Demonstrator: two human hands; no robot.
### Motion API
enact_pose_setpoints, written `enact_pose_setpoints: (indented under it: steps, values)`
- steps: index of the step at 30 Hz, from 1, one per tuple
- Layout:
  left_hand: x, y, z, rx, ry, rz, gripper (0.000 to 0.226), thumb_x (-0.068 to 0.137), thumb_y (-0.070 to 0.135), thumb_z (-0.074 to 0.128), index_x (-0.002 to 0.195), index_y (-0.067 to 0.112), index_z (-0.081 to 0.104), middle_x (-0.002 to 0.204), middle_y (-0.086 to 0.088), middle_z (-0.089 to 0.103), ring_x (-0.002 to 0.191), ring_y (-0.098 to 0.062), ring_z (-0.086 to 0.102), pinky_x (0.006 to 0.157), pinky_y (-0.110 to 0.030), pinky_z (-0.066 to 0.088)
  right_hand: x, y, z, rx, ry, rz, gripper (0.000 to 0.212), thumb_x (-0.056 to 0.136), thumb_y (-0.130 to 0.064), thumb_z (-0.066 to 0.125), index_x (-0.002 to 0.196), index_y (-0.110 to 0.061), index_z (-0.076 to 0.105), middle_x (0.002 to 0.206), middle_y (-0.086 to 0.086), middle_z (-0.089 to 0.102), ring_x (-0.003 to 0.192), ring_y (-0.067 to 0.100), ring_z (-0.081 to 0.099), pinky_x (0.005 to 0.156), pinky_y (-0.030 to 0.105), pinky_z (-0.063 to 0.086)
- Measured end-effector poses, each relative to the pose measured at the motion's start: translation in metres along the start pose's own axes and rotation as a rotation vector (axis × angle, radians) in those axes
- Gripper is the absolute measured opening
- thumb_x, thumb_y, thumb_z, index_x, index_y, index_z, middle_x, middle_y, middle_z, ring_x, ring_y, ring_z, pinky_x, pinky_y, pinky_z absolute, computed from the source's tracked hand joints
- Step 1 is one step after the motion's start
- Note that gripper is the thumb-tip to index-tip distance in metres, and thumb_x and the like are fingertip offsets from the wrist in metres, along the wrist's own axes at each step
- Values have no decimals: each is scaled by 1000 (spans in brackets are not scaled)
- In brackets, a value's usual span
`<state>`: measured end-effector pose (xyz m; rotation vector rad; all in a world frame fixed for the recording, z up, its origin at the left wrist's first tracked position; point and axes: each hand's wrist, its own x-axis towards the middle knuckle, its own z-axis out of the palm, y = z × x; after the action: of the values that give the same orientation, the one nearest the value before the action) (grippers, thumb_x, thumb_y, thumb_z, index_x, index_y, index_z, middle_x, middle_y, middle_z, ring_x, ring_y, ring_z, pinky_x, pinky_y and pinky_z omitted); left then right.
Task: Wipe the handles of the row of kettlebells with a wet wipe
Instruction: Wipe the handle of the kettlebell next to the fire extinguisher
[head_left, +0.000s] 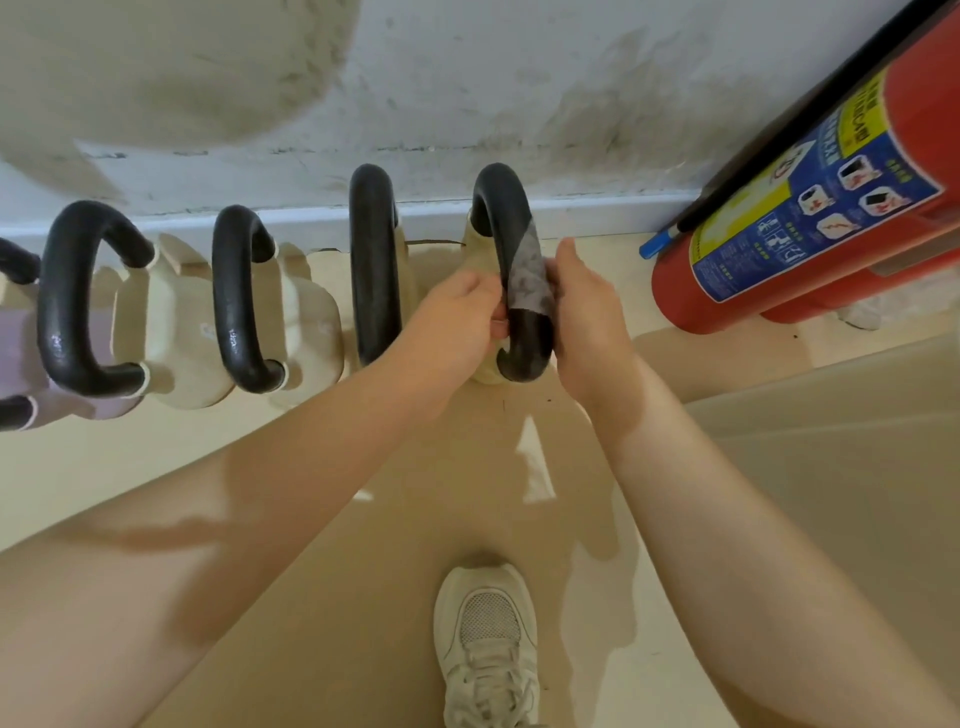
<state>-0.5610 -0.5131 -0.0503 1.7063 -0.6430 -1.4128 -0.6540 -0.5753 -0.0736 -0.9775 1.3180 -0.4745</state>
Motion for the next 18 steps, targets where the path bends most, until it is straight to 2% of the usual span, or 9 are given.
enact_pose_setpoints:
  steps: [3, 6, 7, 10, 13, 15, 18]
  values:
    - [1, -6, -5, 45, -24, 28, 26, 98, 20, 37, 116, 25, 55, 93, 6, 65, 92, -9, 63, 82, -20, 50, -12, 4, -3, -9, -49, 31, 35, 101, -32, 32, 79, -21, 58, 79, 2, 64, 71, 13, 62, 73, 25, 50]
    - [2, -9, -7, 63, -23, 73, 24, 97, 18, 40, 104, 35, 55, 88, 11, 65, 84, -8, 62, 76, -16, 52, 0, -12, 10, -16, -3, 67, 35, 100, -36, 33, 78, -18, 54, 74, 5, 62, 64, 16, 61, 66, 29, 52]
    - [3, -9, -7, 61, -13, 85, 24, 97, 17, 41, 101, 36, 55, 86, 11, 64, 81, -7, 62, 76, -17, 53, 4, -12, 14, -55, 12, 20, 36, 100, -36, 31, 79, -18, 54, 75, 6, 62, 66, 18, 62, 69, 32, 53]
    - [4, -10, -4, 66, 3, 97, 25, 96, 15, 41, 102, 33, 58, 86, 7, 66, 80, -10, 63, 80, -20, 53, -2, 14, 12, -225, 54, -220, 29, 101, -32, 27, 97, -19, 52, 94, 8, 62, 88, 22, 61, 85, 41, 51]
    - [6, -12, -5, 123, 5, 97, 28, 96, 20, 43, 117, 28, 60, 97, 4, 69, 85, -13, 65, 83, -25, 53, -15, 54, -6, -243, 6, -409, 21, 99, -28, 34, 113, -21, 48, 97, -6, 58, 90, 8, 58, 80, 29, 48]
    - [6, -14, -6, 162, 4, 101, 34, 95, 22, 46, 127, 26, 54, 100, 5, 68, 81, -8, 64, 81, -23, 53, -18, 78, -9, -279, 15, -495, 28, 94, -27, 39, 121, -27, 41, 104, -14, 55, 94, -1, 56, 82, 23, 47]
    - [5, -14, -1, 265, -58, 110, 39, 93, 21, 50, 132, 24, 48, 99, 2, 67, 91, -12, 64, 83, -28, 52, -19, 103, 0, -309, 100, -522, 40, 91, -27, 43, 130, -29, 32, 117, -6, 51, 103, 5, 52, 87, 25, 46]
